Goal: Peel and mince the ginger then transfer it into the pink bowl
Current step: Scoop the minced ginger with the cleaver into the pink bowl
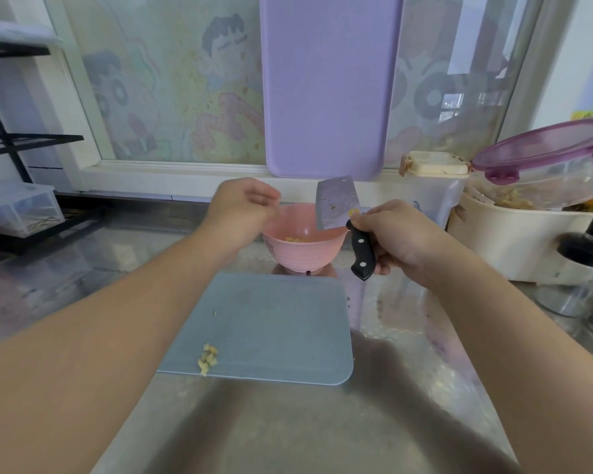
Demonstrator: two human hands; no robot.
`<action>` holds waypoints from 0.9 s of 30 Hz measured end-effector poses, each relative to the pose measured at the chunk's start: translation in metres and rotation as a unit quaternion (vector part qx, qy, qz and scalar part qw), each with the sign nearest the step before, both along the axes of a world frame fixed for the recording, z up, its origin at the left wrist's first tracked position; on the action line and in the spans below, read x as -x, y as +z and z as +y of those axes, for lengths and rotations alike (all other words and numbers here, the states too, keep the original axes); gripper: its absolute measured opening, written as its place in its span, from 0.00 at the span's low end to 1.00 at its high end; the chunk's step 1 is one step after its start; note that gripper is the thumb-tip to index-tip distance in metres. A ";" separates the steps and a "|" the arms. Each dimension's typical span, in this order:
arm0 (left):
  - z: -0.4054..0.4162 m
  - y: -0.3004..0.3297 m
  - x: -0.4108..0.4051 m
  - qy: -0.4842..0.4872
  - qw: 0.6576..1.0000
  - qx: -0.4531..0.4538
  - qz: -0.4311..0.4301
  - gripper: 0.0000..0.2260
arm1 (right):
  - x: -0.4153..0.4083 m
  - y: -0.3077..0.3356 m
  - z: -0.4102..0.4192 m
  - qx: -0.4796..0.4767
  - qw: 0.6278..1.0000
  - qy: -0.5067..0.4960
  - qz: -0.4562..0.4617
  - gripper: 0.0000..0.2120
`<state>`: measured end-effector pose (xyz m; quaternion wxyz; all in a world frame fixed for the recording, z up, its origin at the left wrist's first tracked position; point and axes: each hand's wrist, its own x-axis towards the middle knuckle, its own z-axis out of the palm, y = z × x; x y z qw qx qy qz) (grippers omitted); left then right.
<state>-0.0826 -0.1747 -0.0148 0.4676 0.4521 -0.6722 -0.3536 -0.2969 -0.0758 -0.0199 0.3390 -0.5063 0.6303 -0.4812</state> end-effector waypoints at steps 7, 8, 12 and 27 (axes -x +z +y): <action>-0.009 -0.017 0.012 -0.007 0.988 0.063 -0.143 0.11 | 0.000 0.001 -0.001 0.002 1.000 0.006 -0.001 0.10; -0.009 -0.019 0.011 -0.009 0.987 0.068 -0.145 0.11 | -0.001 0.000 -0.001 0.002 1.000 0.008 -0.001 0.10; -0.010 -0.026 0.006 -0.011 0.985 0.082 -0.149 0.10 | -0.004 -0.001 0.000 -0.004 1.000 0.013 0.007 0.11; 0.035 -0.081 -0.097 0.121 0.985 0.025 -0.123 0.17 | -0.050 0.019 0.031 -0.006 0.979 0.170 0.108 0.15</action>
